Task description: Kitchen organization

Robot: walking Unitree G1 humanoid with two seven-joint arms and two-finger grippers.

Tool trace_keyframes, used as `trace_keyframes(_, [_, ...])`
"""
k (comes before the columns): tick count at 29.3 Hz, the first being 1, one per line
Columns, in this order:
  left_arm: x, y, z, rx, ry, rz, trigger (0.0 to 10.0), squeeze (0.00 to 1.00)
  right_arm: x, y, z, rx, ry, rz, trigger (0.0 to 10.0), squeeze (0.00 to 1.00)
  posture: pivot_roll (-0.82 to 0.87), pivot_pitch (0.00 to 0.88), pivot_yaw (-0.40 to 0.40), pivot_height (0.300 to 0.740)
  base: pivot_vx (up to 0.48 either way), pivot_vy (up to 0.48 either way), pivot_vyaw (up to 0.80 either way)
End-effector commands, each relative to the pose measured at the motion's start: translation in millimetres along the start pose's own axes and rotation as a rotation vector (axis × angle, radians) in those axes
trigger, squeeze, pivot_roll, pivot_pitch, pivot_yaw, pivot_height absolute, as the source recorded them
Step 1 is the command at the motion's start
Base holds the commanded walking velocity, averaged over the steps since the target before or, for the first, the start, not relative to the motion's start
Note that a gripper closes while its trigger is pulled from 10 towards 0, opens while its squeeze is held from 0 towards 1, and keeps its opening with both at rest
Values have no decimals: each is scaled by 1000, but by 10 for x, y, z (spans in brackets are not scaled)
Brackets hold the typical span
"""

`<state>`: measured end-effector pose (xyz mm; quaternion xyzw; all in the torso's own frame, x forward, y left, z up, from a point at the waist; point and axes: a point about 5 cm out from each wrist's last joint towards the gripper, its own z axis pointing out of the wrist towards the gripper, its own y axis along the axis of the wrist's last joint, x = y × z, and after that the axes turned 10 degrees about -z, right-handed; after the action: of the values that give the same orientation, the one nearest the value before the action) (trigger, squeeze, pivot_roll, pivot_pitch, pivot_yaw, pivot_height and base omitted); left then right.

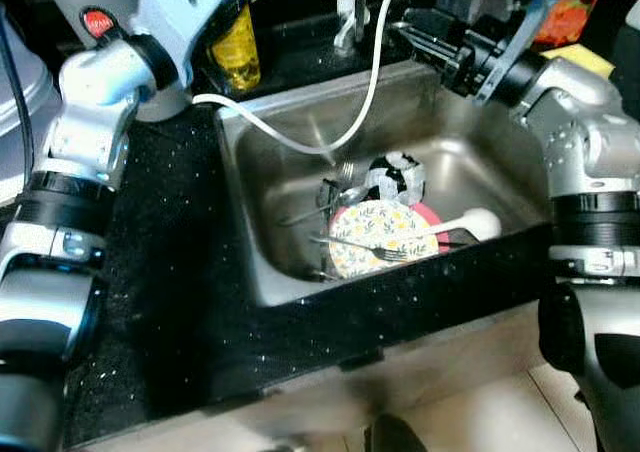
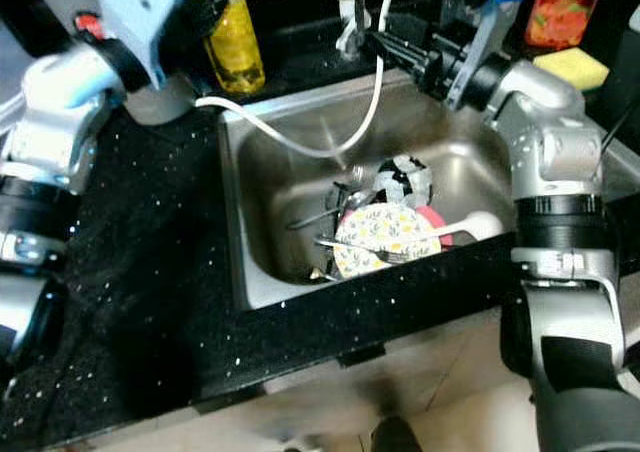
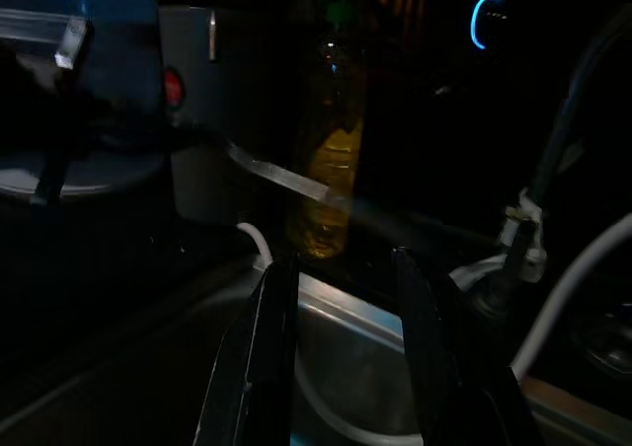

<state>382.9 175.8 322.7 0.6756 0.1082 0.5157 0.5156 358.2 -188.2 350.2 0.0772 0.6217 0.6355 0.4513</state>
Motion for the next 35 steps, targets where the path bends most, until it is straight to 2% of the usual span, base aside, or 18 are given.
trace_keyframes(1, [61, -120, -66, 75, -8, 17, 10000, 0, -20, 64, -45, -19, 14, -37, 10000, 0, -146, 89, 100, 740, 0, 0, 0])
trace_keyframes(2, [61, -120, -66, 75, -8, 17, 10000, 0, -20, 64, -45, -19, 14, -37, 10000, 0, -146, 89, 100, 740, 0, 0, 0])
trace_keyframes(3, [-2, -72, -52, 30, -69, -68, 10000, 0, -1, 118, -114, -46, 56, -48, 10000, 0, -152, 89, 105, 740, 0, 0, 0])
trace_keyframes(4, [-35, -44, -19, 19, -93, -90, 10000, 0, 13, 134, -167, -51, 80, -50, 10000, 0, -160, 90, 107, 740, 0, 0, 0])
trace_keyframes(9, [-117, -18, 94, 29, -125, -88, 10000, 0, 8, 48, -315, 3, 85, -58, 10000, 0, -172, 93, 111, 740, 0, 0, 0])
trace_keyframes(13, [-296, 17, 285, 44, -198, -75, 10000, 0, -47, -209, -597, 131, 37, -25, 10000, 0, -183, 99, 122, 740, 0, 0, 0])
trace_keyframes(14, [-296, 17, 285, 44, -198, -75, 10000, 0, -47, -209, -597, 131, 37, -25, 10000, 0, -183, 99, 122, 740, 0, 0, 0])
trace_keyframes(18, [-430, -6, 452, 83, -226, -59, 10000, 0, -152, -230, -757, 173, -49, -33, 10000, 0, -203, 103, 135, 740, 0, 0, 0])
trace_keyframes(20, [-557, -59, 558, 139, -238, -39, 10000, 0, -300, -259, -818, 236, -196, -34, 10000, 0, -214, 104, 146, 740, 0, 0, 0])
trace_keyframes(23, [-620, -86, 597, 163, -245, -25, 10000, 0, -355, -286, -839, 265, -249, -30, 10000, 0, -215, 103, 148, 740, 0, 0, 0])
trace_keyframes(24, [-792, -146, 674, 206, -274, -21, 10000, 0, -418, -359, -868, 329, -311, -23, 10000, 0, -217, 101, 149, 740, 0, 0, 0])
trace_keyframes(25, [-885, -171, 710, 220, -291, -48, 10000, 0, -426, -386, -869, 348, -322, -22, 10000, 0, -218, 100, 150, 740, 0, 0, 0])
trace_keyframes(28, [-1035, -190, 756, 226, -332, -107, 10000, 0, -418, -407, -855, 358, -323, -24, 10000, 0, -219, 99, 150, 740, 0, 0, 0])
trace_keyframes(29, [-1035, -190, 756, 226, -332, -107, 10000, 0, -418, -407, -855, 358, -323, -24, 10000, 0, -219, 99, 150, 740, 0, 0, 0])
trace_keyframes(30, [-1169, -203, 786, 221, -368, -139, 10000, 0, -398, -403, -819, 349, -312, -23, 10000, 0, -217, 97, 149, 740, 0, 0, 0])
trace_keyframes(32, [-1279, -236, 804, 227, -391, -161, 10000, 0, -377, -399, -770, 339, -299, -24, 10000, 0, -216, 96, 148, 740, 0, 0, 0])
trace_keyframes(34, [-1313, -250, 807, 231, -397, -165, 10000, 0, -372, -398, -756, 337, -295, -24, 10000, 0, -216, 96, 148, 740, 0, 0, 0])
trace_keyframes(35, [-1360, -258, 805, 224, -414, -170, 10000, 1000, -360, -389, -723, 326, -285, -23, 10000, 0, -211, 90, 141, 740, 0, 0, 0])
